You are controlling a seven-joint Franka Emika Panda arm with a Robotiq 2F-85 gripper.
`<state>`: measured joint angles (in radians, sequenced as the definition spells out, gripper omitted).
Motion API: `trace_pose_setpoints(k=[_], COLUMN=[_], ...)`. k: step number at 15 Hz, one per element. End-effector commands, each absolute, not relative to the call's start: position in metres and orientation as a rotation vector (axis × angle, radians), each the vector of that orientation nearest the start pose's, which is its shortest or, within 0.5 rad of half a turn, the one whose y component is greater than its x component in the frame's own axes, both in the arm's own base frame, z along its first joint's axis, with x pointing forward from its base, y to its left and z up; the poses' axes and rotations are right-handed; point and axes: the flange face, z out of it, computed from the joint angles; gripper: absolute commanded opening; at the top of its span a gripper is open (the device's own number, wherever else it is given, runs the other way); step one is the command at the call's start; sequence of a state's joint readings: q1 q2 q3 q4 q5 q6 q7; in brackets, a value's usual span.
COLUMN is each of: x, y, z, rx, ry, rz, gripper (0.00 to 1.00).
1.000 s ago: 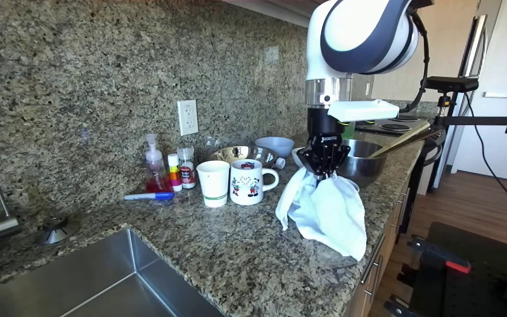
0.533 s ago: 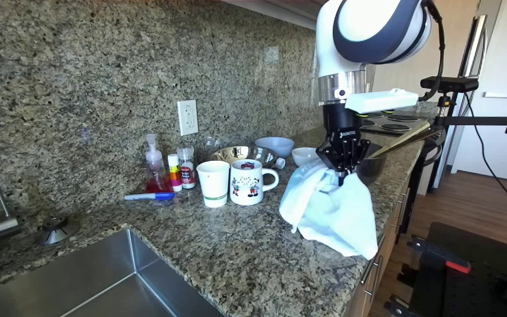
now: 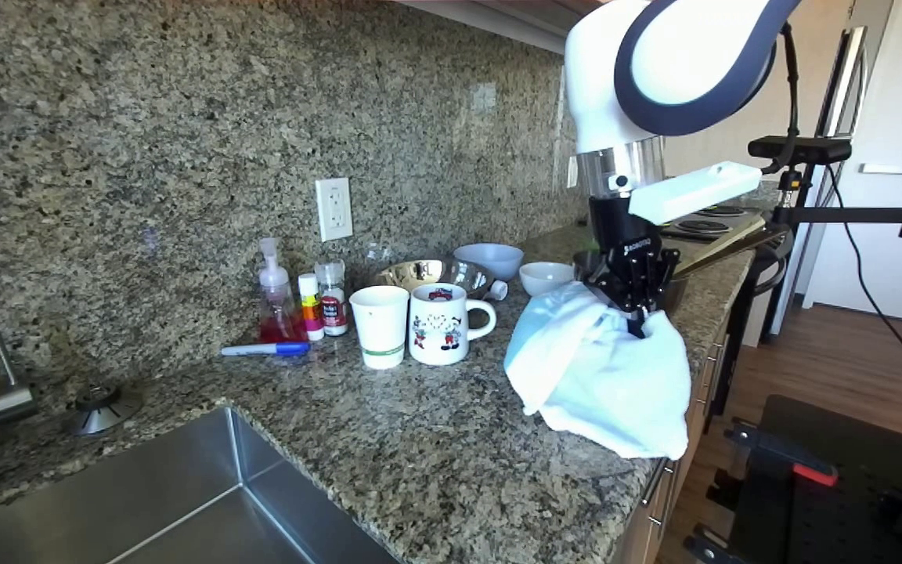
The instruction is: Use the towel to wipe the inside of the mug on the plate, then put it in the silver bowl next to the plate
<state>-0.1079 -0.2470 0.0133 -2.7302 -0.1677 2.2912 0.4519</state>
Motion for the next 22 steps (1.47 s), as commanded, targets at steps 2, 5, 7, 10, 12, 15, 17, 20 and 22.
trace_pose_setpoints(k=[2,5,7,10,12,15,17,20,22], x=[0.372,0.379,0.382,0.383,0.38,0.378,0.38,0.384,0.389], y=[-0.029,-0.022,-0.021,-0.024,-0.029,-0.04,-0.04,-0.035,-0.029], z=[0.283,0.285,0.281,0.273,0.269,0.267,0.269,0.274,0.277], rx=[-3.283,-3.272,-3.21,-3.07,-2.983,-3.014,-3.08,-3.193,-3.268], ry=[0.722,0.698,0.658,0.583,0.543,0.586,0.623,0.688,0.706], rz=[0.114,-0.002,0.028,0.104,0.168,0.227,0.233,0.245,0.209], gripper=[0.05,0.05,0.05,0.05,0.05,0.05,0.05,0.05,0.05])
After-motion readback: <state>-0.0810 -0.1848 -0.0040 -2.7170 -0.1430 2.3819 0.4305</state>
